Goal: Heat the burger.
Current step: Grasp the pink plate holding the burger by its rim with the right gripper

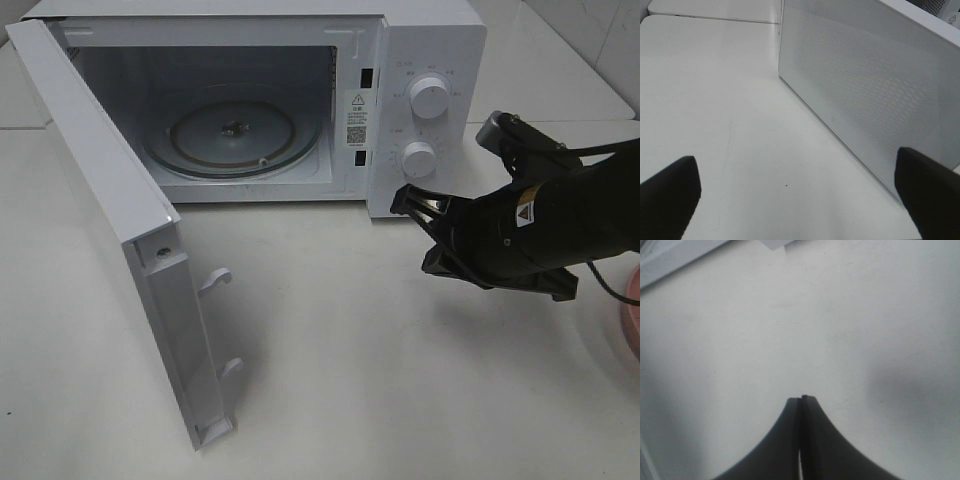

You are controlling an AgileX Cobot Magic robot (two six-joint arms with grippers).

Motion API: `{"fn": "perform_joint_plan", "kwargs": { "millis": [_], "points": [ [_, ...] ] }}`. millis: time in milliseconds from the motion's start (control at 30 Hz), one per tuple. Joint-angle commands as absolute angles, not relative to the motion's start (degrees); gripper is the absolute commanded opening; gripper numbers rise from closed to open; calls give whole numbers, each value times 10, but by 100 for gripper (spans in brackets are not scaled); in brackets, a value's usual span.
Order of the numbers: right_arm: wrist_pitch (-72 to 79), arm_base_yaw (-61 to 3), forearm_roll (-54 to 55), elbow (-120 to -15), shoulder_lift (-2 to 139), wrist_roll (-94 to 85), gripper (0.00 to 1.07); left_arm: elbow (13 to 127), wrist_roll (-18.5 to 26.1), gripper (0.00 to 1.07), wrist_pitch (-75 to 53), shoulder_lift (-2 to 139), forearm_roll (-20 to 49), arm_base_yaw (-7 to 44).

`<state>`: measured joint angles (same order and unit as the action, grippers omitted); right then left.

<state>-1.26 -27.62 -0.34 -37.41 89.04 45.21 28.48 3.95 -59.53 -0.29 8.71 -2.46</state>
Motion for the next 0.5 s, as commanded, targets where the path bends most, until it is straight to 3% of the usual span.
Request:
{"fn": "perform_joint_plan", "kwargs": {
  "millis": [33, 500],
  "points": [
    [-117, -274, -14, -402, 875, 339, 2, 284, 37, 98, -593, -14, 90, -25],
    [-374, -273, -12, -468, 874, 50, 5, 284, 37, 98, -593, -14, 90, -25]
  ]
}}
